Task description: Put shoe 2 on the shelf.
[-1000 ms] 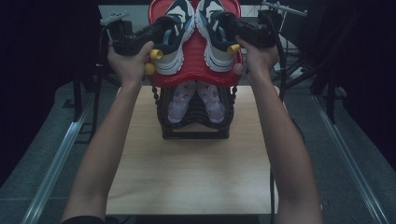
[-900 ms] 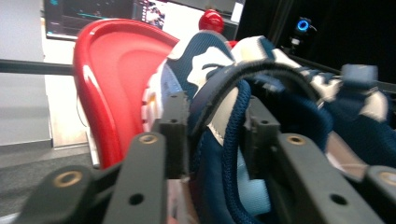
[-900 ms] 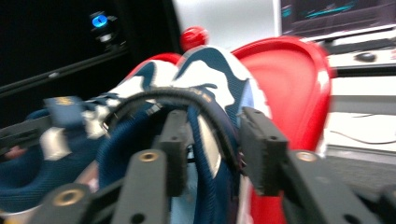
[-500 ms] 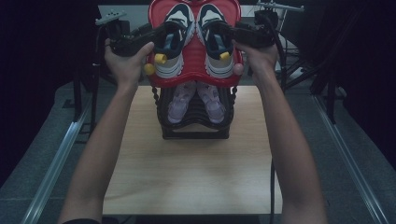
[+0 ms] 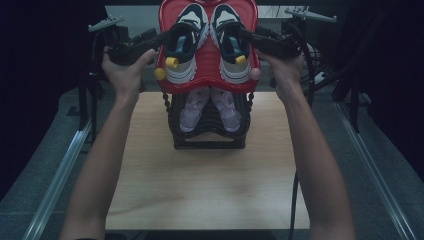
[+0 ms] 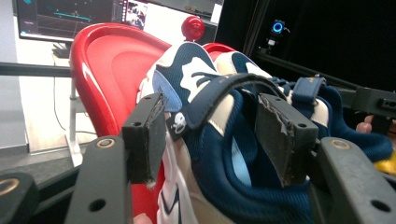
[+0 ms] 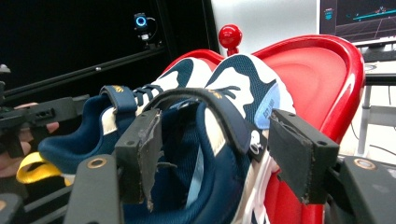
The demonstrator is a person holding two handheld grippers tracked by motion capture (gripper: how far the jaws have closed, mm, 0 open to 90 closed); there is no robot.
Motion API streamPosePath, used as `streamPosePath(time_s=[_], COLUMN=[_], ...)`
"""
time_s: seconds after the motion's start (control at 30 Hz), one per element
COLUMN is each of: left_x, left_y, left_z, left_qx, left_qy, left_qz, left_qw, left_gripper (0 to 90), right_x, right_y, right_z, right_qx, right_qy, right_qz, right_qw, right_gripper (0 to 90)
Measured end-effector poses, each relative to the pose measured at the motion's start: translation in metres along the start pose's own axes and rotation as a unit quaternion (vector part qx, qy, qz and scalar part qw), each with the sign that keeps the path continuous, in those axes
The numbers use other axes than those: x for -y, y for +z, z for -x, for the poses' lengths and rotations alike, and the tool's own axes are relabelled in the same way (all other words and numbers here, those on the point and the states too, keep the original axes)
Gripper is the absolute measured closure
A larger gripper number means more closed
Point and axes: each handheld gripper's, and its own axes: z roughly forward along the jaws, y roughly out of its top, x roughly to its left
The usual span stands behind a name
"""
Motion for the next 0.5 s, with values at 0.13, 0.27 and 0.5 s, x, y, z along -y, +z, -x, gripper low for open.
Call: streamPosePath(time_s=[0.13, 0.27, 0.5], left_x=[0.003, 0.006, 0.014], left_y=[-0.009, -0.02, -0.037], left_z=[-0.002, -0.003, -0.006], left_qx=[-0.003, 0.002, 0.009], left_qy=[-0.003, -0.011, -0.007], left_qz=[-0.001, 0.004, -0.004], left_qw=[1.0, 0.9999, 0.9999], left_gripper=[43.2, 43.3, 43.4], right_x=[0.006, 0.01, 0.02], right_y=[-0.007, -0.016, -0.044], right_z=[0.003, 0.006, 0.008], right_qx=[-0.001, -0.003, -0.006], right_qy=[0.001, 0.003, 0.002], right_qz=[0.007, 0.016, 0.033], right_qw=[1.0, 0.9999, 0.9994], right_gripper=[36.2, 36.1, 36.3])
